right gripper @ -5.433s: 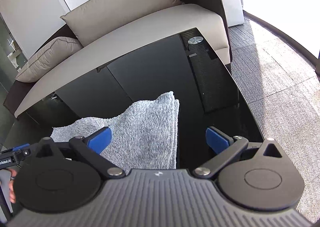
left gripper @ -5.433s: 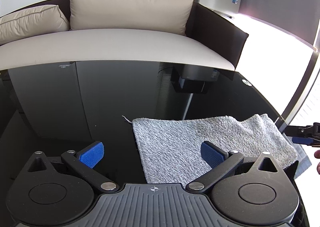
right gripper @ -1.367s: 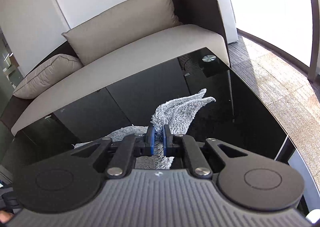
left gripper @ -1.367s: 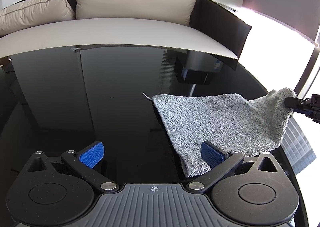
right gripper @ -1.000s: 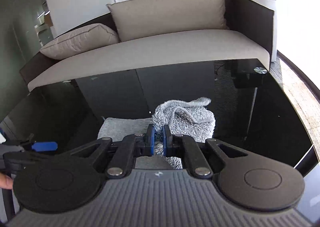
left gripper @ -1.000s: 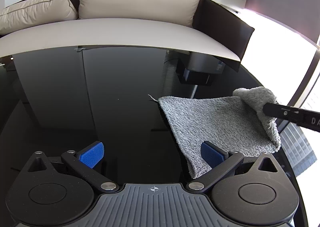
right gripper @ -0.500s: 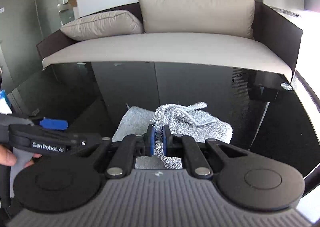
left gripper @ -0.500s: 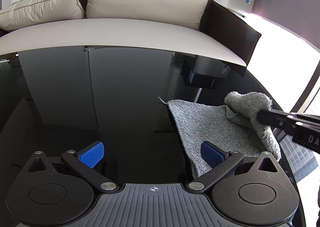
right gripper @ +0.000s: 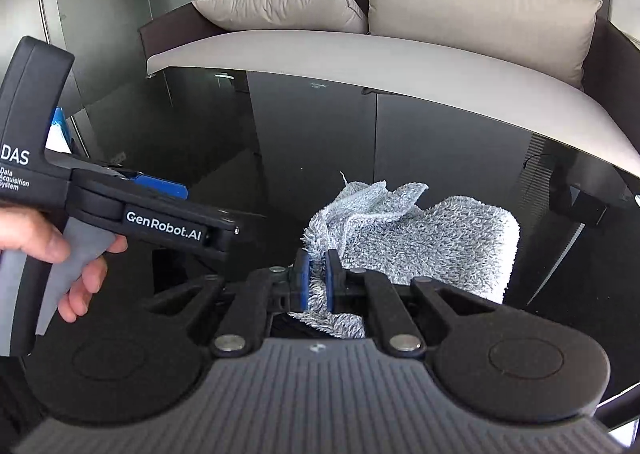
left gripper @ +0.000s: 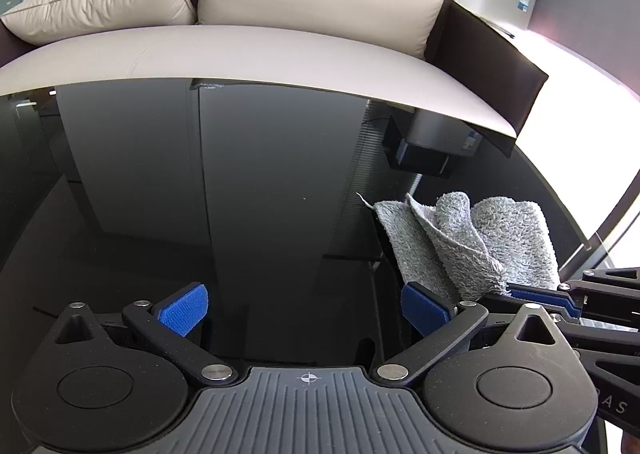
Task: Fold towel
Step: 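Lower the corner onto the towel and open the right gripper, then withdraw the open right gripper from the folded towel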
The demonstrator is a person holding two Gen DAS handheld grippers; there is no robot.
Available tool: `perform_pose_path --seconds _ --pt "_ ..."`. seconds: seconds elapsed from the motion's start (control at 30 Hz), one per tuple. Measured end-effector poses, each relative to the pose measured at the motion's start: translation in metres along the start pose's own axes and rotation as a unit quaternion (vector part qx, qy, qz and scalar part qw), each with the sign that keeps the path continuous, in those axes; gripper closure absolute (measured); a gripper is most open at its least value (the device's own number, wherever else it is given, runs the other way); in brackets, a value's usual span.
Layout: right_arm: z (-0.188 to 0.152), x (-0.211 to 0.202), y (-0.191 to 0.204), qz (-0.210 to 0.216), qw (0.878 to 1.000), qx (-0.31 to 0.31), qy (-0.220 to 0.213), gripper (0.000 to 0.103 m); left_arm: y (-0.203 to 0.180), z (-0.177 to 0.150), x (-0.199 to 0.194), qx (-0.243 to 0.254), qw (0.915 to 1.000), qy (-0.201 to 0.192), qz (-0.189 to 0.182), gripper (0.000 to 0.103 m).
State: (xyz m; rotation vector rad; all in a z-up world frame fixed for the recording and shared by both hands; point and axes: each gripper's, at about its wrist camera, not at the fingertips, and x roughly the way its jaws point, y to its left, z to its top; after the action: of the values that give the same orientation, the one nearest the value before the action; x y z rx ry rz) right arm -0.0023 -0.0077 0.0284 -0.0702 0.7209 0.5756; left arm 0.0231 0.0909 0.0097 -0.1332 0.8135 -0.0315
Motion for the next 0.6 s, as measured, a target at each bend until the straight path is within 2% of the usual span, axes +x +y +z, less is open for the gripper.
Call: perform_pose_path --seconds 0.13,0.37,0.47,0.53,0.6 --pt "-0.004 0.008 0.007 0.006 1.0 -0.01 0.021 0.095 0.001 0.0 0.0 0.002 1.0 0.002 -0.001 0.001" --pt "-0.01 -0.007 -0.007 0.024 0.999 0.013 0.023 0.091 0.003 0.001 0.0 0.001 1.0 0.002 -0.001 0.001" --pt "-0.008 -0.017 -0.014 0.032 0.999 0.029 0.018 0.076 0.004 0.002 -0.002 0.0 1.0 0.001 0.0 0.001" --pt "-0.007 -0.023 -0.019 0.038 0.998 0.041 0.015 0.06 0.005 0.002 0.0 -0.002 1.0 0.0 0.0 0.001" --pt "-0.006 -0.03 -0.022 0.042 0.998 0.047 0.011 0.057 0.005 0.002 0.001 -0.003 1.0 0.0 0.001 0.001"
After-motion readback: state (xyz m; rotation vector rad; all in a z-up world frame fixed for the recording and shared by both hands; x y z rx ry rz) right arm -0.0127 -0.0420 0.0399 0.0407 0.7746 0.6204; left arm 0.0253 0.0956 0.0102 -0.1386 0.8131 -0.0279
